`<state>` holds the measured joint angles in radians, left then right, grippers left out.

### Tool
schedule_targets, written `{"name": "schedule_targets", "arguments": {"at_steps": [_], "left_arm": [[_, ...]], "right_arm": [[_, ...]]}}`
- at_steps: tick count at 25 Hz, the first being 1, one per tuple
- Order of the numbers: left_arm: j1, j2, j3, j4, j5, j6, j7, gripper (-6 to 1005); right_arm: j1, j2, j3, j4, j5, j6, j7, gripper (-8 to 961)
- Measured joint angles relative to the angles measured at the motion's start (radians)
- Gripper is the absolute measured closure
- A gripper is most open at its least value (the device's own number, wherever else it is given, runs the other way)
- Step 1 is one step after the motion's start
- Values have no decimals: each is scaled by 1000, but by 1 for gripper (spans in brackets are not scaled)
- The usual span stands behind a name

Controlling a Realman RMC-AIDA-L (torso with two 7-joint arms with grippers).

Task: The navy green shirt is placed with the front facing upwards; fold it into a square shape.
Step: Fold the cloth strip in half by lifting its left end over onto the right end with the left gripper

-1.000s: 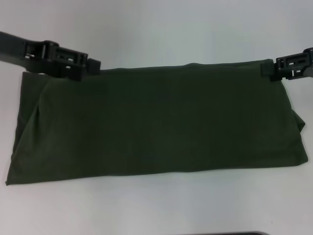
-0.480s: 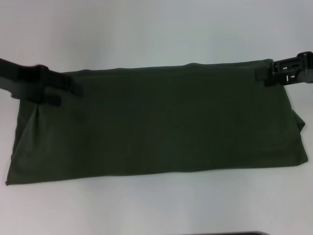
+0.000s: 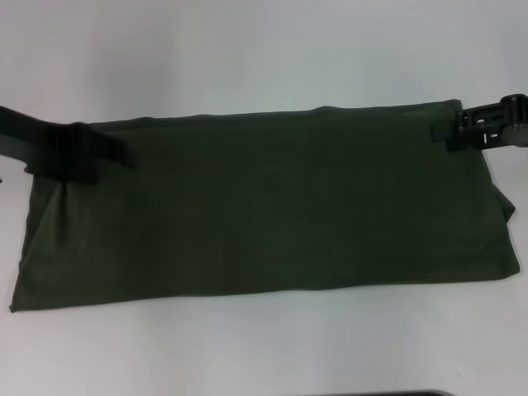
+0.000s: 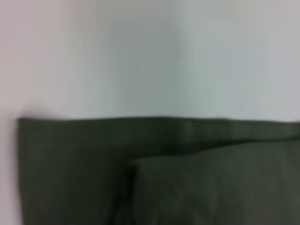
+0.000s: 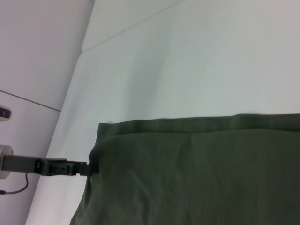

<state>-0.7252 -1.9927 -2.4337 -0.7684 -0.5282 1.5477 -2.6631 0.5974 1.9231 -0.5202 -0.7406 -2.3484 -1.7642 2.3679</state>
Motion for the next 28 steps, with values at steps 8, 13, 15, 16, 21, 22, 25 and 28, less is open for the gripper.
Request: {"name": "schedule_targets", "arguments": {"at_steps": [8, 13, 15, 16, 21, 22, 25, 28], "left_arm": [[-6, 1, 13, 2, 41, -33, -18, 172], [-8, 0, 19, -3, 42, -46, -25, 172], [-8, 5, 19, -10, 43, -38, -30, 171], [-8, 8, 19, -16, 44, -28, -31, 171], [7, 12, 10, -77, 38, 50, -29, 171], [9, 12, 12, -86, 38, 64, -27, 171], [10, 7, 30, -86, 47, 79, -25, 171], [9, -1, 52, -81, 60, 64, -30, 171]], "right_arm": [[-4, 0, 2, 0, 0, 0, 5, 308], [-3, 0, 0, 0, 0, 0, 5, 308], [-3, 0, 0, 0, 1, -1, 5, 308], [-3, 0, 1, 0, 2, -2, 5, 308], [-5, 0, 4, 0, 2, -6, 5, 308], [-5, 0, 3, 0, 1, -6, 5, 308], [-5, 1, 1, 0, 1, -3, 5, 308], [-5, 2, 0, 0, 1, 0, 5, 308]]}}
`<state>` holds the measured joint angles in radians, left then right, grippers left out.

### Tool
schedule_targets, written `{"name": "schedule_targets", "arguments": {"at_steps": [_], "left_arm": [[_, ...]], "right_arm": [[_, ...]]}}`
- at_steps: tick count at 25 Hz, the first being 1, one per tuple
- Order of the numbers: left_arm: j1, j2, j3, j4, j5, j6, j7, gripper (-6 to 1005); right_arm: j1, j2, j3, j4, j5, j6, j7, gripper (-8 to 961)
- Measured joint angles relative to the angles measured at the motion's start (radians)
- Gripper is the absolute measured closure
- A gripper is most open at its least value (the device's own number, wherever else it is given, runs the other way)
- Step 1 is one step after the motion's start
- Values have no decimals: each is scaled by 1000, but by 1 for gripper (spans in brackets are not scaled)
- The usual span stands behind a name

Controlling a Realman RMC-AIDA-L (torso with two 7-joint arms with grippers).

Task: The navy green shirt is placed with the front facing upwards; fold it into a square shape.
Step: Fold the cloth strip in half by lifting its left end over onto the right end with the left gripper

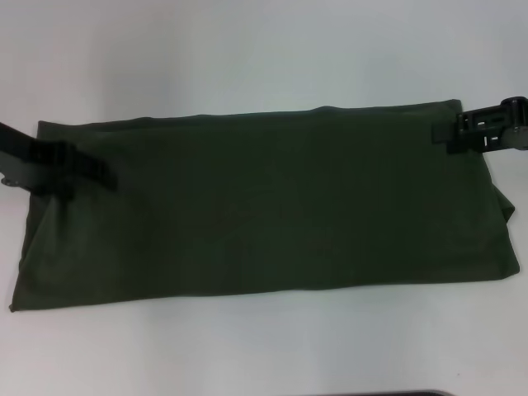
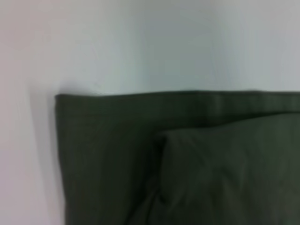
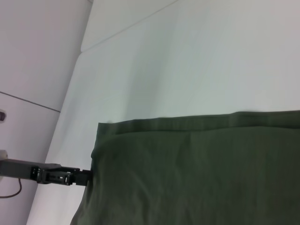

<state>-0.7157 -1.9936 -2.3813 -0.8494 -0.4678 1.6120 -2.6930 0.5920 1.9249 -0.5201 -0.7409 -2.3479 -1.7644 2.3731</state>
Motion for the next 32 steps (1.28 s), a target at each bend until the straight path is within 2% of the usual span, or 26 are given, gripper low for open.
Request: {"name": "schedule_targets", "arguments": {"at_steps": [5, 16, 21, 26, 32], "left_arm": [[-1, -8, 9, -3, 53, -13, -15, 171], [1, 1, 13, -10, 82, -41, -48, 172], [11, 1, -12, -72, 78, 4, -42, 171], [13, 21, -33, -97, 78, 59, -35, 171], [8, 22, -25, -91, 88, 62, -45, 172]], "right_arm": [[0, 0, 3, 0, -1, -1, 0, 307], [2, 0, 1, 2, -1, -3, 3, 307], [2, 0, 0, 2, -1, -5, 4, 308], [0, -1, 0, 2, -1, 1, 0, 308], [-1, -3, 0, 2, -1, 3, -5, 308]]}}
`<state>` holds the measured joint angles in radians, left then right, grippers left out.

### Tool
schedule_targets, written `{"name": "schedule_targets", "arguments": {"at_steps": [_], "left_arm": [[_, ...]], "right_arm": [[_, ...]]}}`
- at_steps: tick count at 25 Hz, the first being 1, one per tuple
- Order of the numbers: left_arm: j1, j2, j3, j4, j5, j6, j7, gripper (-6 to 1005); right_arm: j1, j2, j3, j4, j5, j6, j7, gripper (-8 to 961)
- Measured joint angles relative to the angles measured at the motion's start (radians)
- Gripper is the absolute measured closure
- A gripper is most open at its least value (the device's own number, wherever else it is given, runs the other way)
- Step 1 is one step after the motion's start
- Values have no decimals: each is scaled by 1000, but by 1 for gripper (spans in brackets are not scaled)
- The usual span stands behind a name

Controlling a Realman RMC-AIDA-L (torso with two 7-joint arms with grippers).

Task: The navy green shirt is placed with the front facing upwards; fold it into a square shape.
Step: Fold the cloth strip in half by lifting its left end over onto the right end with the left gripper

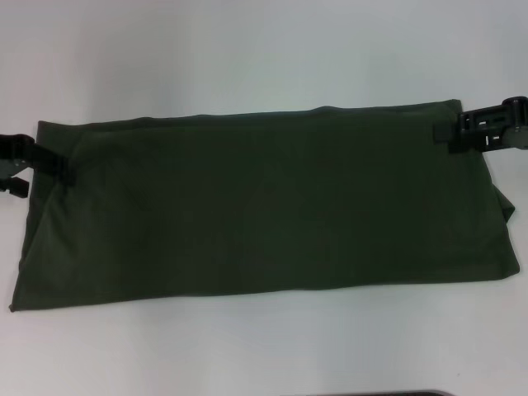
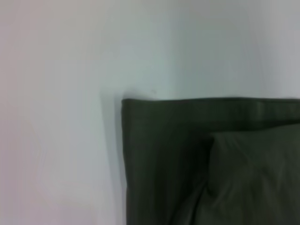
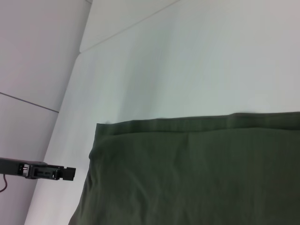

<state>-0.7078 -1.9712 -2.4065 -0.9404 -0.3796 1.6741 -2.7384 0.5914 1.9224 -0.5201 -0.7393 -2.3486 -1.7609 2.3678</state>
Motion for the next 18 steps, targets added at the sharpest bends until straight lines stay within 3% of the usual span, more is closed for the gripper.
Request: {"name": "schedule_targets", "arguments": {"at_steps": [18], "left_arm": [[7, -9, 5, 48, 64, -45, -46, 171]], "right_arm": [[-1, 1, 1, 0, 0, 0, 8, 307]]}}
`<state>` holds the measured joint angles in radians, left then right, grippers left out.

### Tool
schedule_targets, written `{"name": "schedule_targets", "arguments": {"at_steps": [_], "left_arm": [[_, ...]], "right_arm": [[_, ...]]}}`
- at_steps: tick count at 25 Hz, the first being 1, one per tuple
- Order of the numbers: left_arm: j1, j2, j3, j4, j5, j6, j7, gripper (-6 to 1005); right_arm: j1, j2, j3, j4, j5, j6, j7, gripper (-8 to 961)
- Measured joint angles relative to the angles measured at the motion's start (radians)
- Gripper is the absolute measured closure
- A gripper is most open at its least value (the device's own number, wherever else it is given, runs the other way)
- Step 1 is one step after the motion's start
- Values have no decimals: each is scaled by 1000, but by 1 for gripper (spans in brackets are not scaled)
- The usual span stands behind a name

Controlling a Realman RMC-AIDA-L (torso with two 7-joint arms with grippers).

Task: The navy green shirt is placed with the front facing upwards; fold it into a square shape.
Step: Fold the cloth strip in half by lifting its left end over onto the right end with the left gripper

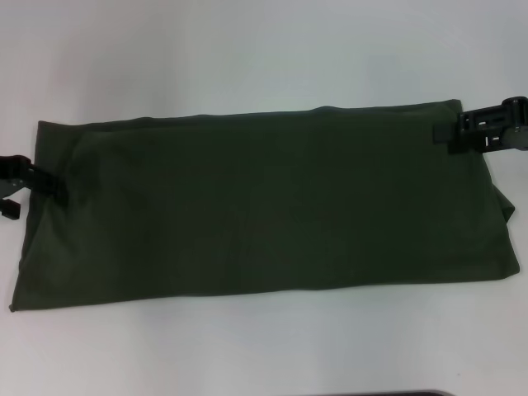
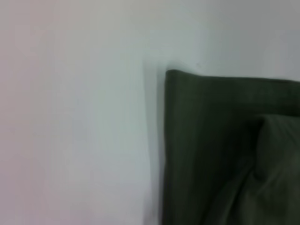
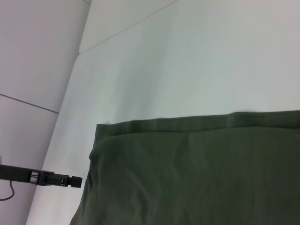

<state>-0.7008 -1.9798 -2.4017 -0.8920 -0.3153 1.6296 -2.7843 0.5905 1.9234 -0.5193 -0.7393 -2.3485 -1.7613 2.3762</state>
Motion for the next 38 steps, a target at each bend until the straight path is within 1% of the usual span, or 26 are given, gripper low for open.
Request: {"name": "schedule_targets", "arguments": {"at_steps": [7, 38], "left_arm": [[-6, -1, 0, 39, 13, -31, 0, 172], [2, -2, -1, 65, 16, -51, -12, 171]], "right_arm": [[0, 1, -1, 1, 0, 0, 4, 308], [0, 1, -1, 2, 0, -5, 11, 308]]}}
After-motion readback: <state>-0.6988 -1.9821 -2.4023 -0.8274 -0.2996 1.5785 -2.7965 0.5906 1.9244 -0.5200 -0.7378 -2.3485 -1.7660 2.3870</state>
